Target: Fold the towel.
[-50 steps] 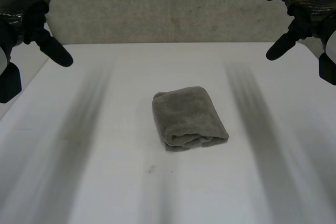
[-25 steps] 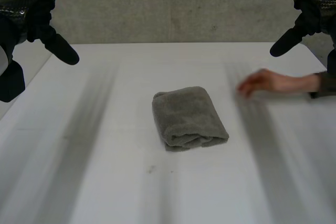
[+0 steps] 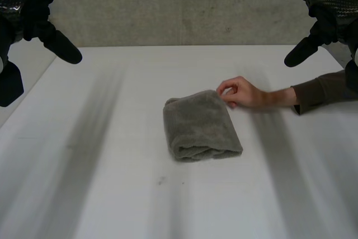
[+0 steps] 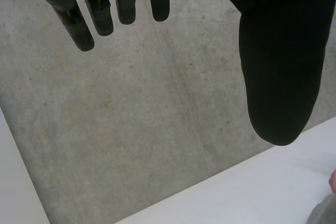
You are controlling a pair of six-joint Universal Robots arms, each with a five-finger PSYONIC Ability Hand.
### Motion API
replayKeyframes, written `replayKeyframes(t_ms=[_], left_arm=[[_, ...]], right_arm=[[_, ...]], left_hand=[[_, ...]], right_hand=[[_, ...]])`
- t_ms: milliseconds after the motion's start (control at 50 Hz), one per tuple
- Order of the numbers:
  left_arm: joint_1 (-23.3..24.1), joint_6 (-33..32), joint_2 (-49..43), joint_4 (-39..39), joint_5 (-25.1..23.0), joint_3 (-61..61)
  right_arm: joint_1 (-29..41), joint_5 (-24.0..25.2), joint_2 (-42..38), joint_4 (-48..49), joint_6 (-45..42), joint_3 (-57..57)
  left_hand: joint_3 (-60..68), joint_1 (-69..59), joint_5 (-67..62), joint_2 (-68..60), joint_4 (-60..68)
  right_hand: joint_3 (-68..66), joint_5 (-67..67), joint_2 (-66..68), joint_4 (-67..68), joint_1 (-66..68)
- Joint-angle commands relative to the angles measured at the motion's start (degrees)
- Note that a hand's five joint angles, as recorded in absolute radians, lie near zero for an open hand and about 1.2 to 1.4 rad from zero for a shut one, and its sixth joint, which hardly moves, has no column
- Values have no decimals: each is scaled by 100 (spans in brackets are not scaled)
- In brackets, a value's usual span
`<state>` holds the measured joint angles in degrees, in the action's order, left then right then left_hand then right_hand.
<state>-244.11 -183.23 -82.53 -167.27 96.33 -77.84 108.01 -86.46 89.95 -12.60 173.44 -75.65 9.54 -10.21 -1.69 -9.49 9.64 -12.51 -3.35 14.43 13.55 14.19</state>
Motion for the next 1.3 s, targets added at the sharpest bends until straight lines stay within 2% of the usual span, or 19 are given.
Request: replayKeyframes(t_ms=[20, 480, 1300], left_arm=[[13, 7, 105, -34, 9, -56], [21, 15, 343, 1, 88, -135], [39, 7, 387, -69, 26, -223]], right_arm=[[-8, -63, 84, -5, 5, -38], [-79, -90, 576, -67, 14, -73], [-52, 15, 629, -49, -12, -99]], left_hand=[[51, 16, 165, -56, 41], [46, 21, 169, -51, 36], [46, 21, 169, -51, 36]], right_hand=[[251, 335, -443, -355, -419], [251, 335, -443, -355, -419], [251, 335, -443, -355, -419]])
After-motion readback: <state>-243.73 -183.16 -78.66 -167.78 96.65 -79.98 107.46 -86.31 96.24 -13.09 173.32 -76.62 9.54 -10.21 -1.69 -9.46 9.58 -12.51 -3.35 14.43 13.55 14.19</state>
